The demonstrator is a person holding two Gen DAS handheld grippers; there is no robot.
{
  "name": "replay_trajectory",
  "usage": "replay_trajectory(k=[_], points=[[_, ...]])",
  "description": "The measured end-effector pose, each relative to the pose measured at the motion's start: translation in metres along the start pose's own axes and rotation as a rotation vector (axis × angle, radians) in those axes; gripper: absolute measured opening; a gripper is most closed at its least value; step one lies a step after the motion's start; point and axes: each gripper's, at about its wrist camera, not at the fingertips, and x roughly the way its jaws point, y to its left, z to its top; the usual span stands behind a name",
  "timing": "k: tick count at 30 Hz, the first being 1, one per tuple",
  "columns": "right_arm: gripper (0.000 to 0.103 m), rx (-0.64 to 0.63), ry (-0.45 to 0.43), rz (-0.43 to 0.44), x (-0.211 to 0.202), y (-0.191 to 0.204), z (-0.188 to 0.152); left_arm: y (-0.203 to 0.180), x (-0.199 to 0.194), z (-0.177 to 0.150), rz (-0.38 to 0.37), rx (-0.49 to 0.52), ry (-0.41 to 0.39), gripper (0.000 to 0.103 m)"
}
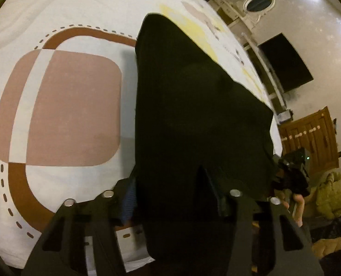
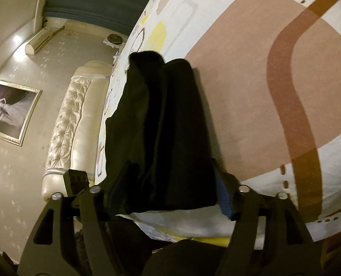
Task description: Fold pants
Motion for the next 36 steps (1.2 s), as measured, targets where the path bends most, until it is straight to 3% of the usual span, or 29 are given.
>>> replay_trajectory(k=[2, 4, 6, 9, 23, 36], points=[[0.07, -0.033, 0.005, -0.03, 0.004, 0.006, -0.001, -0.001, 0.0, 0.001, 0.012, 0.009, 0.002, 0.047], [0.052, -0.064, 0.011, -0.08, 0.008, 0.011, -0.001, -0.004, 0.0, 0.001, 0.026, 0.022, 0.001, 0.041], [0.042, -0.069, 0.025, -0.087, 0.008, 0.009, -0.002, -0.006, -0.001, 0.0, 0.036, 0.032, -0.001, 0.037], [0.038, -0.087, 0.021, -0.094, 0.007, 0.014, -0.004, -0.014, -0.005, 0.001, 0.064, 0.046, 0.001, 0.032], [0.034, -0.142, 0.061, -0.057, 0.046, 0.051, -0.009, 0.008, -0.041, 0.005, 0.178, 0.074, -0.042, 0.029], [0.034, -0.178, 0.14, -0.022, 0.093, 0.071, -0.011, 0.048, -0.076, 0.001, 0.216, 0.03, -0.077, 0.029]])
